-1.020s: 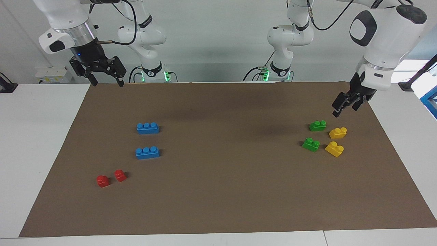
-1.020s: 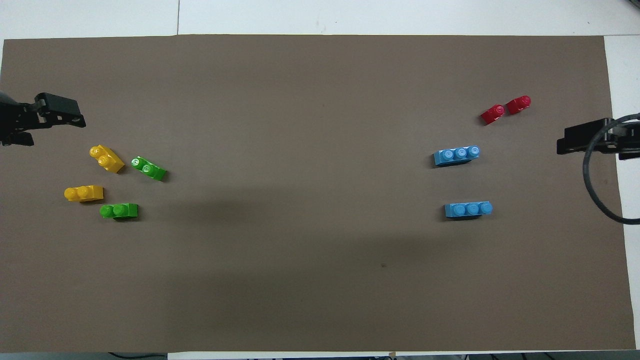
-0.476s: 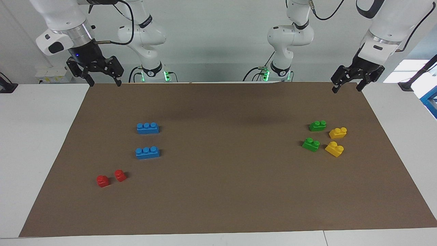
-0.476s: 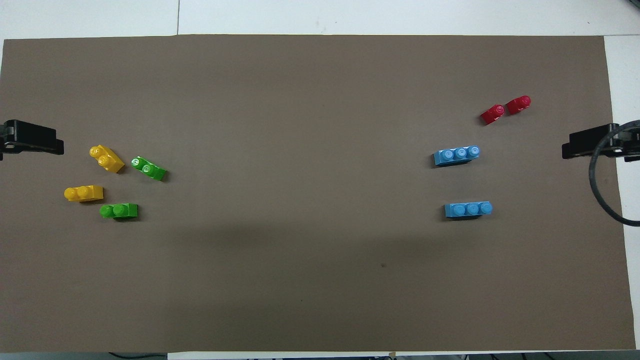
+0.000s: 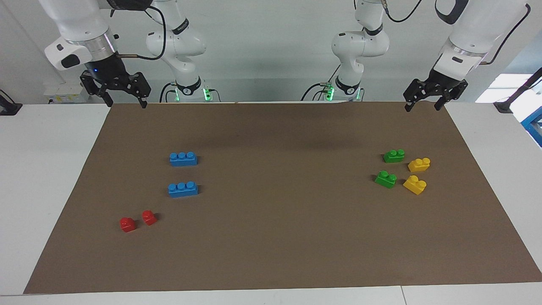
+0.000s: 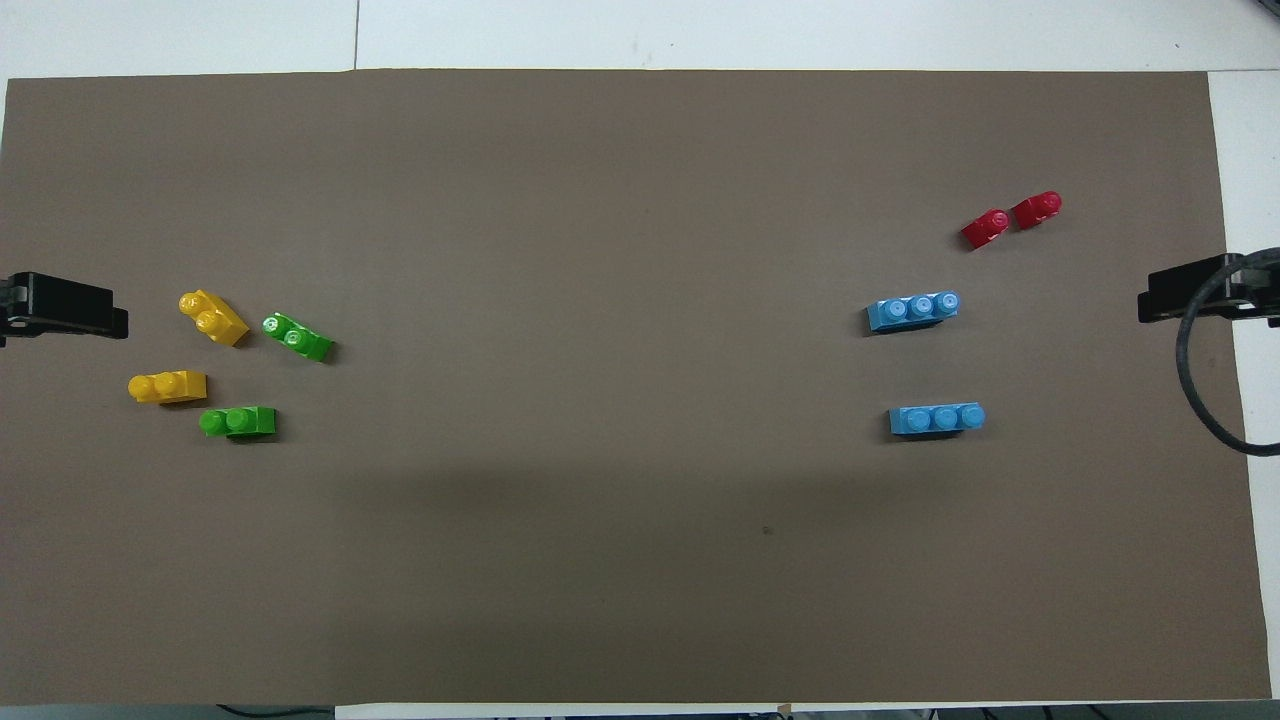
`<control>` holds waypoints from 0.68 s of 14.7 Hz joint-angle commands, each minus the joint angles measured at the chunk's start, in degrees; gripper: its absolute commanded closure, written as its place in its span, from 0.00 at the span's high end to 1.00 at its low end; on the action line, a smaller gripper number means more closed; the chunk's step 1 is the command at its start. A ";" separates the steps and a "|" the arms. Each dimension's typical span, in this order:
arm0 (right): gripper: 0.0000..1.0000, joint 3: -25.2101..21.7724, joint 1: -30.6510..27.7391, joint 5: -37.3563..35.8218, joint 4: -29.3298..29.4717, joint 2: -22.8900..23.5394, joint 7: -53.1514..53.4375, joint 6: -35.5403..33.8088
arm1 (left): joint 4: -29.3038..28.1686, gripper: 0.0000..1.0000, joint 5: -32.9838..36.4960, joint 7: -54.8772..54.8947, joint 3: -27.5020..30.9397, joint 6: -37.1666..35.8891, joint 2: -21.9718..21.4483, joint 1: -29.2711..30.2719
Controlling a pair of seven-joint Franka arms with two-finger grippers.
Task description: Remove green block with left arm and hold with right
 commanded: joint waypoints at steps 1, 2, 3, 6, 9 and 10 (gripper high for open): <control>1.00 0.45 -0.68 -1.04 -2.73 -2.12 -1.54 1.09 | -3.48 1.00 0.76 0.70 -0.62 4.39 -2.31 0.88; 1.00 0.45 -0.68 -0.96 -2.73 -2.12 -1.54 1.09 | -2.95 1.00 0.76 0.70 -0.36 4.22 -2.05 0.53; 1.00 0.45 -0.60 -0.96 -2.73 -2.12 -1.54 1.09 | -2.08 1.00 0.76 0.62 -0.27 3.18 -1.61 0.26; 1.00 0.45 -0.51 -0.96 -2.64 -2.12 -1.80 1.09 | -0.23 1.00 0.76 0.70 -0.18 -2.09 -0.12 0.09; 1.00 0.45 -0.42 -0.96 -2.64 -2.21 -1.80 1.01 | 0.04 1.00 0.76 0.88 -0.96 -2.37 -0.90 0.87; 1.00 0.45 -0.33 -0.96 -2.64 -2.21 -1.80 1.01 | -0.05 1.00 0.67 0.97 -0.97 -2.28 -1.43 1.05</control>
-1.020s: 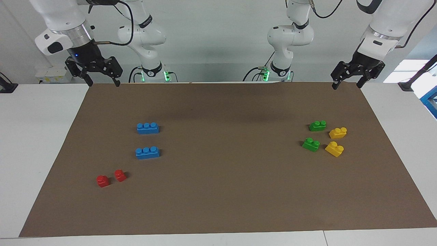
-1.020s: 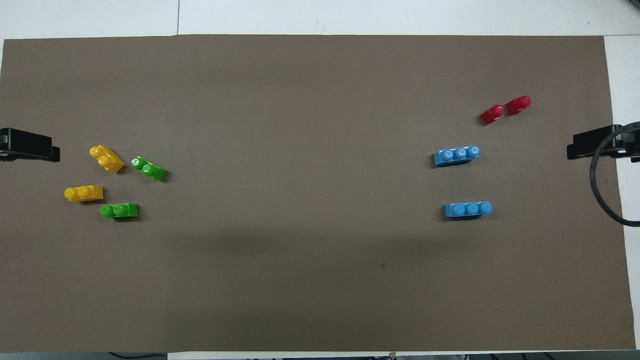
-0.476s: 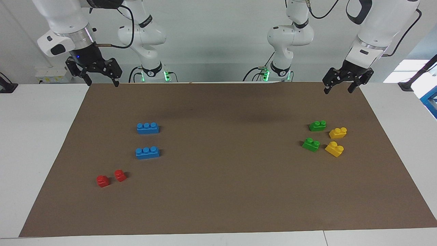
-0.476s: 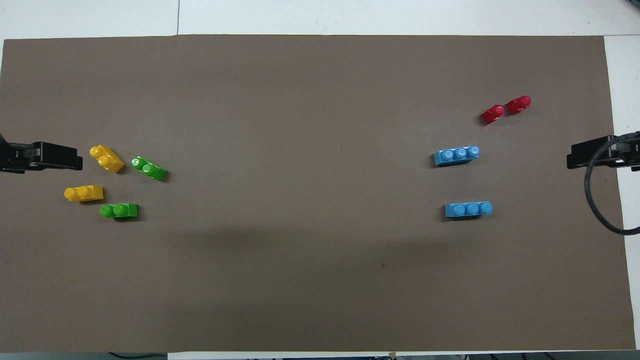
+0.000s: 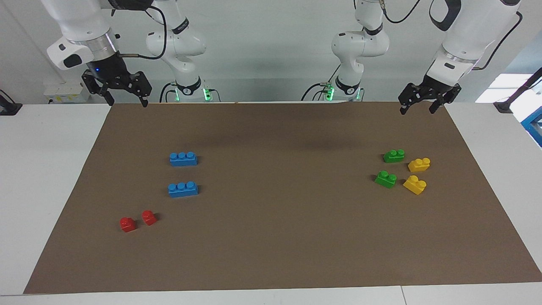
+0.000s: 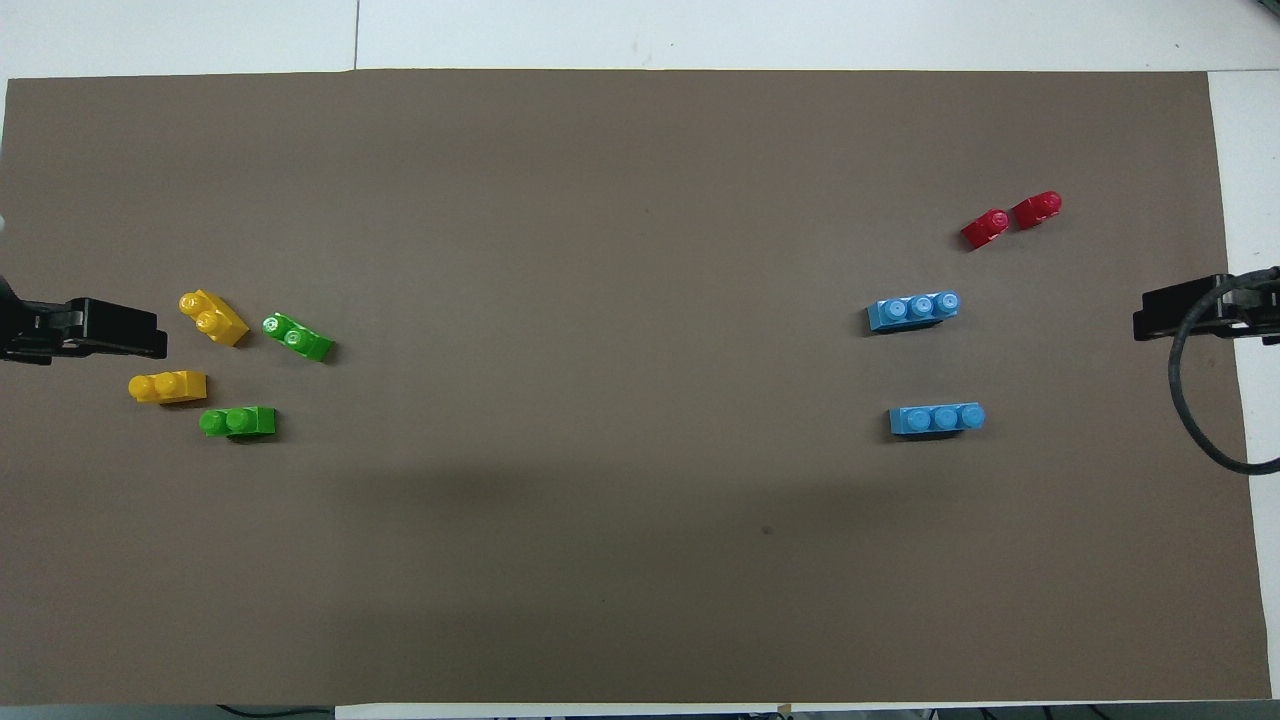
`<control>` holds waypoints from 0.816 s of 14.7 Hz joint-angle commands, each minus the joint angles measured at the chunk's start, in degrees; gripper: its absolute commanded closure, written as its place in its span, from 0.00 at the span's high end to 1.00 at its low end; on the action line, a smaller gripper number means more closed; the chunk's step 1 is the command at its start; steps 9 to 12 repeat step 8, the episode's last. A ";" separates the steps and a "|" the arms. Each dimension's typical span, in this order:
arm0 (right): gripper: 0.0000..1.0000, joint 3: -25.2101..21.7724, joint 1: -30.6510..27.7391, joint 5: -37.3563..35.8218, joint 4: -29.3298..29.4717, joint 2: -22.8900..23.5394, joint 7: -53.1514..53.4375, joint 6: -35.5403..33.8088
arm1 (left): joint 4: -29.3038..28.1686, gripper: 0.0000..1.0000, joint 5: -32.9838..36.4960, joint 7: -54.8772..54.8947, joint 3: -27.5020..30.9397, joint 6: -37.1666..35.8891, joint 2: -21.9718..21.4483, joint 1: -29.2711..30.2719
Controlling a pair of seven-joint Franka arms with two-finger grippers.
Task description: Remove green block with left arm and hold with right
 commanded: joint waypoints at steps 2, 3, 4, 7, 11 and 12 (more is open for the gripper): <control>1.00 0.42 -0.34 -0.95 -1.87 -1.57 -1.74 0.96 | 0.54 1.00 0.67 0.75 -0.81 -1.67 -1.34 0.95; 1.00 0.42 -0.34 -0.95 -1.87 -1.57 -1.74 0.96 | 0.37 1.00 0.76 0.67 -0.81 -1.67 -1.34 0.95; 1.00 0.42 -0.34 -0.95 -1.87 -1.57 -1.74 0.96 | 0.45 1.00 0.67 0.66 -0.81 -1.84 -1.34 0.95; 1.00 0.42 -0.34 -0.95 -1.96 -1.57 -1.74 0.96 | 0.54 1.00 0.67 0.58 -0.81 -1.76 -1.34 0.78; 1.00 0.42 -0.34 -0.95 -1.87 -1.49 -1.74 0.96 | 0.54 1.00 0.67 0.58 -0.81 -1.67 -1.34 0.78; 1.00 0.42 -0.34 -0.95 -1.87 -1.49 -1.74 0.96 | 0.54 1.00 0.67 0.58 -0.81 -1.67 -1.34 0.78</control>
